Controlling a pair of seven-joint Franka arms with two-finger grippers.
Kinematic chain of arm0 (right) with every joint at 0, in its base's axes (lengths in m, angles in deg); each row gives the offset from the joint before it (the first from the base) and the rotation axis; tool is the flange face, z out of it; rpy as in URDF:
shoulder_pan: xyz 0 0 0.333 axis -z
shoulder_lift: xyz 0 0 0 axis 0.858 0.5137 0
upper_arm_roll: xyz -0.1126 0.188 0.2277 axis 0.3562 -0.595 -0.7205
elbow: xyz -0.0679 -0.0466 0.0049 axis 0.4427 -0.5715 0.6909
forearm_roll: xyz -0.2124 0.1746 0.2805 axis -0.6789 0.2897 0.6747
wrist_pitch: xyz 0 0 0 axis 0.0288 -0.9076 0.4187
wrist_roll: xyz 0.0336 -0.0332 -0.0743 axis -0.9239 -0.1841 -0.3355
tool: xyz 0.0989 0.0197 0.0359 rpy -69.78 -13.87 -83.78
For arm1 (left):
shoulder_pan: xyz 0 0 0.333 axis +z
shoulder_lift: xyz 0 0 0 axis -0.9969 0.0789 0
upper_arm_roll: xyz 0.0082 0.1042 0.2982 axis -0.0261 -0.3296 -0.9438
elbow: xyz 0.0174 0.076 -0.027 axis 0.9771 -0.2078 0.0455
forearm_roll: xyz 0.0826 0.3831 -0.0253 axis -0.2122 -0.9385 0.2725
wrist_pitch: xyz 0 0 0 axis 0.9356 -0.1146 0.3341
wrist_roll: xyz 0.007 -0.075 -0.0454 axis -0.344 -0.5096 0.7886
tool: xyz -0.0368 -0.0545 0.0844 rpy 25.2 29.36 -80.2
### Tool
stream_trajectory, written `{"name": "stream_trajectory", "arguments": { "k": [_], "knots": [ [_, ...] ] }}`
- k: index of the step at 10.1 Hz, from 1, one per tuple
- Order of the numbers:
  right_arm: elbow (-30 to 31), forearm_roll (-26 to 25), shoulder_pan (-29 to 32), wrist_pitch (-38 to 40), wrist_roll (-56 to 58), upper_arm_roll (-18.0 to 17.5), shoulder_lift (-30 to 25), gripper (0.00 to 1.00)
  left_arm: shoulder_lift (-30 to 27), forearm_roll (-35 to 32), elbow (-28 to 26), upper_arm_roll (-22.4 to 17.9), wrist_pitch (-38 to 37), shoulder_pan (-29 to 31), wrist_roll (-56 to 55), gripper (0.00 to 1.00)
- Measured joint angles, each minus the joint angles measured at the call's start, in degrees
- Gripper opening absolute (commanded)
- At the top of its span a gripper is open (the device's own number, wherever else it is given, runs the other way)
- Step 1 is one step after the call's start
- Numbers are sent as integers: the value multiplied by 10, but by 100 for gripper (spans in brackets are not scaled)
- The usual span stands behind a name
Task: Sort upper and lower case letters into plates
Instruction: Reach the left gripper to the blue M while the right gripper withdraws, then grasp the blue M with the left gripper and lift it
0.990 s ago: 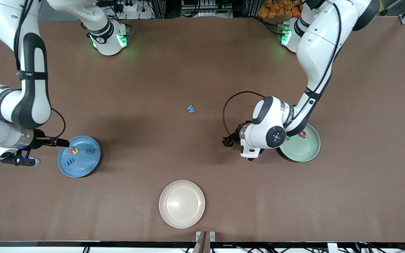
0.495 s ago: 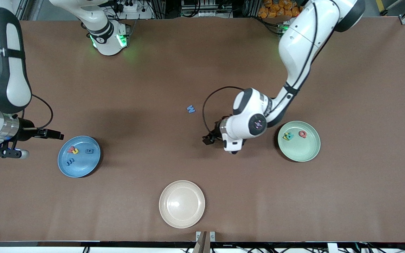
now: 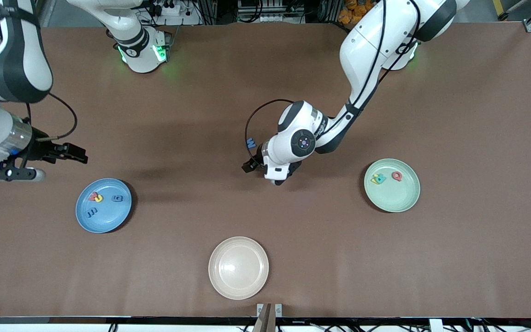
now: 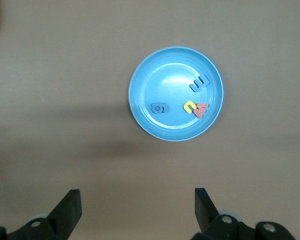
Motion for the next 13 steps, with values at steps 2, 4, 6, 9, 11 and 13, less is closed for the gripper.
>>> {"name": "stream_trajectory", "arguments": {
  "k": [2, 4, 6, 9, 11, 13],
  "knots": [
    [-8, -3, 16, 2, 0, -23, -28, 100, 3, -8, 0, -1, -27, 0, 112, 100],
    [-58, -5, 17, 55, 1, -23, -35, 100, 3, -13, 0, -1, -47, -6, 137, 100],
    [-131, -6, 16, 131, 6, -26, -38, 100, 9, -7, 1, 0, -51, -28, 84, 100],
    [-199, -7, 18, 197, 77, -20, -40, 100, 35, -6, 14, -1, -51, -44, 59, 100],
    [-201, -7, 20, 209, 88, -19, -39, 100, 54, -4, 25, -1, -58, -44, 56, 90],
    [-201, -7, 20, 214, 90, -19, -38, 100, 56, -2, 32, -1, -61, -44, 46, 74]
  ]
}}
